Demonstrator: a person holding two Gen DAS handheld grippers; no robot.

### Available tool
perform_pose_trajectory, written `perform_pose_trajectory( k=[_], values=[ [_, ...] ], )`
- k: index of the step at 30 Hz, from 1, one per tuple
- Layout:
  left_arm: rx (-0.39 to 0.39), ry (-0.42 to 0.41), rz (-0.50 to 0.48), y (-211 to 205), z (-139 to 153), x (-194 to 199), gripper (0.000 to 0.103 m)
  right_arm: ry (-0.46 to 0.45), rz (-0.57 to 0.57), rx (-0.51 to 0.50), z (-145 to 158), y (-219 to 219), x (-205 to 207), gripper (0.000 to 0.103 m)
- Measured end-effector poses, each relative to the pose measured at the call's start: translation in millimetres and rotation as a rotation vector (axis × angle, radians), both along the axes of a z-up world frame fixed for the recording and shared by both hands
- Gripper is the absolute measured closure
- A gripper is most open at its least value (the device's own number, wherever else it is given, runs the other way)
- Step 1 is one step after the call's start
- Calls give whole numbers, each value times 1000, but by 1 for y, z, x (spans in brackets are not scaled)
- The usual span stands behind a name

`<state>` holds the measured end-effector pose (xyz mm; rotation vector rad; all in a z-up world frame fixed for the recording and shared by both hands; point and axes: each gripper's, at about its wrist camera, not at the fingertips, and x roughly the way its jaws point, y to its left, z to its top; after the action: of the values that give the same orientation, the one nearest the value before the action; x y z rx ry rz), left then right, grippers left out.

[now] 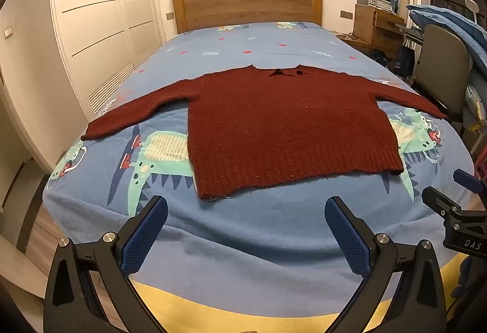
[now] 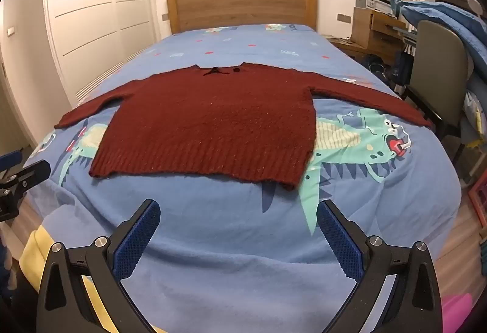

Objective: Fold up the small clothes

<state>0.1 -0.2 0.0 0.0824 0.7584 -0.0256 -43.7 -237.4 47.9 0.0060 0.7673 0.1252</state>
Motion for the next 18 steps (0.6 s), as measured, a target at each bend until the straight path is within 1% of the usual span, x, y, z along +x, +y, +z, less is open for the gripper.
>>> perform_pose_trajectory(
  k=[8,9,18],
  values=[
    [-14,16,-2,0,-3,6,1,-4,-8,-2,-1,0,0,0],
    [-8,7,-7,-4,1,1,1,-6,-9,-3,3,1,-6,0],
    [-22,18,-15,-2,-1,-1,1,-16,-19,-17,4,-2,-5,0]
  ],
)
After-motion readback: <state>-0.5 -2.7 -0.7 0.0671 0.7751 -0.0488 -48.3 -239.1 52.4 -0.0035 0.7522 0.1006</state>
